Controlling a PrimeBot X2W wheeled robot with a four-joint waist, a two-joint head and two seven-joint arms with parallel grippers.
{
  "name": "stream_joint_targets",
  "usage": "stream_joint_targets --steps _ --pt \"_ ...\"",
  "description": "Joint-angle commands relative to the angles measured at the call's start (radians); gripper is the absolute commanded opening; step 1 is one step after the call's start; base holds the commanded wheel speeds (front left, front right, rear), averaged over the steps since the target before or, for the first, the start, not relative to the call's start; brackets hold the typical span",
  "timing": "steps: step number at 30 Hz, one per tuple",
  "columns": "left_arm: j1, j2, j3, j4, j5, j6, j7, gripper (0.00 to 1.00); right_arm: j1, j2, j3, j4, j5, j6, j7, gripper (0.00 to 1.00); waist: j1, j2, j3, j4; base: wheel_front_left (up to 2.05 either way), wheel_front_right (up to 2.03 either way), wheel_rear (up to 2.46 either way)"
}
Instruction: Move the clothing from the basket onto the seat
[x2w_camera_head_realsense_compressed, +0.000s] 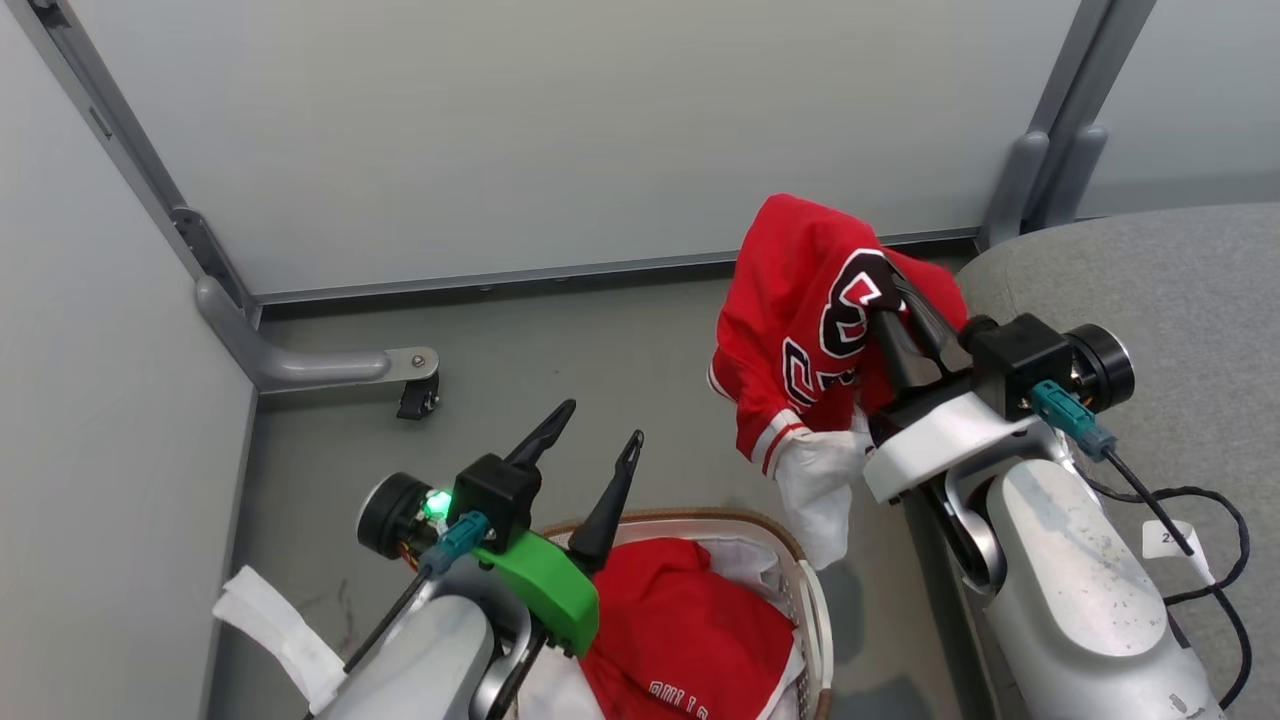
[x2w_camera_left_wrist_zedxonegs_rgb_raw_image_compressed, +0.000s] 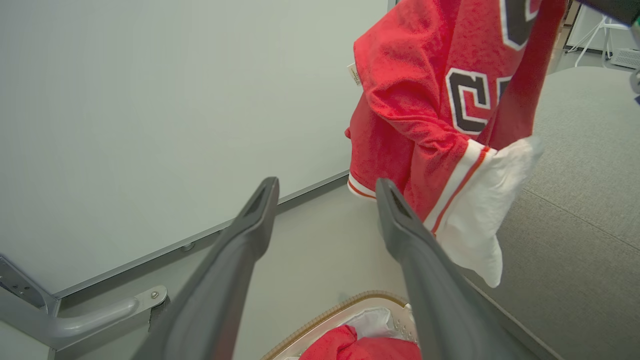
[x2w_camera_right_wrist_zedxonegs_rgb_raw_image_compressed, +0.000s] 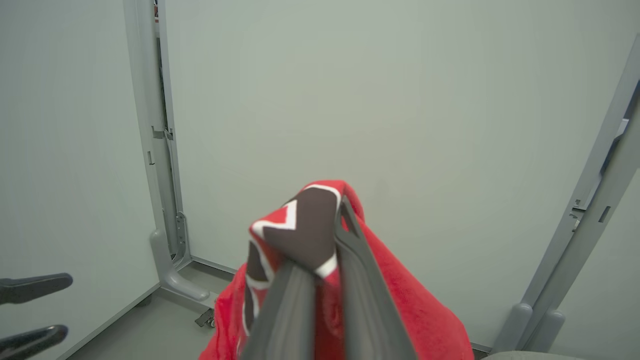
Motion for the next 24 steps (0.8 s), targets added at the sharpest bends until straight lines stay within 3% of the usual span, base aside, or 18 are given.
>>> stream_joint_targets --steps 1,14,24 --pt "0.031 -0.005 0.021 -0.009 0.018 -0.006 -0.003 1.0 0.018 -0.004 -0.01 -0.009 -0.007 -0.001 -0.002 0.0 0.0 0.0 0.002 -0.003 0.0 0.0 0.0" --pt "0.139 -0.065 0.113 -0.056 0.101 -0.027 -0.002 1.0 0.031 -0.004 -0.069 -0.015 -0.008 -0.001 -0.002 0.0 0.0 0.0 0.009 -0.045 0.0 0.0 0.0" --pt "0.162 -0.084 0.129 -0.101 0.137 -0.033 -0.002 1.0 0.059 -0.004 -0.13 -0.056 -0.014 -0.001 -0.003 0.0 0.0 0.0 0.041 -0.221 0.0 0.0 0.0"
